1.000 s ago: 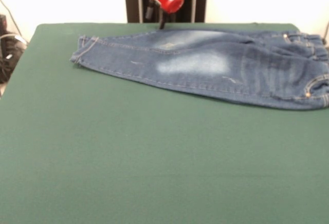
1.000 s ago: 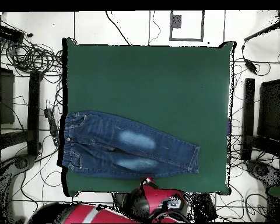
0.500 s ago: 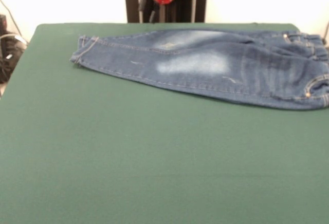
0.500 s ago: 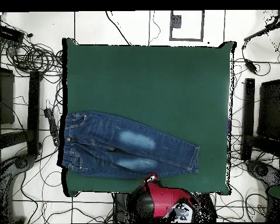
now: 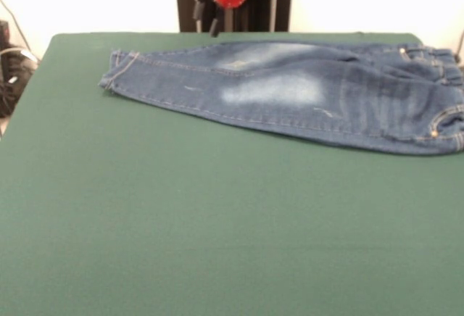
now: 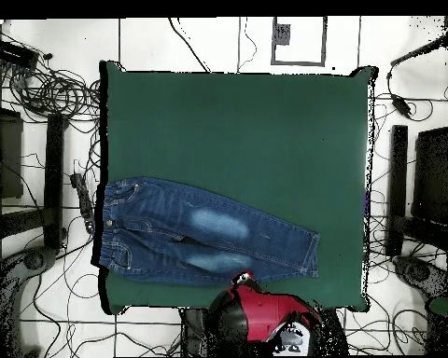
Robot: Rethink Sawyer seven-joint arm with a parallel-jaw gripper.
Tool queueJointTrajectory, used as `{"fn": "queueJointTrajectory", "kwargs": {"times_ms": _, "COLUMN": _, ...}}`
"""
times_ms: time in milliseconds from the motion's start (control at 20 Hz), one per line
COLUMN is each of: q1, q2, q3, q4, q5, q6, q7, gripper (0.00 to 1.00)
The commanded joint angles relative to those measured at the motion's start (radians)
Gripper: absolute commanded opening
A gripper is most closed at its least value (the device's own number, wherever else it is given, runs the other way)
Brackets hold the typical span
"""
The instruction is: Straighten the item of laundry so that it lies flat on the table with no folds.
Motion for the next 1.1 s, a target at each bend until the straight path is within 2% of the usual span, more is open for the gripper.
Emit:
{"fn": "queueJointTrajectory", "kwargs": {"times_ms": 50, "q1": 0.015, "q2": 0.050, "q3": 0.150, "q4": -0.145, "q5": -0.011, "q6": 0.078, "q7": -0.070, "gripper": 1.00}}
{"fn": "queueJointTrajectory", "kwargs": {"times_ms": 550, "q1": -0.033, "q2": 0.091, "q3": 0.201, "q4": -0.226, "q5": -0.065, "q6": 0.109, "q7": -0.104, "gripper": 1.00}}
{"fn": "queueJointTrajectory", "kwargs": {"times_ms": 1100, "q1": -0.092, "q2": 0.118, "q3": 0.248, "q4": -0.310, "q5": -0.084, "q6": 0.166, "q7": -0.122, "gripper": 1.00}}
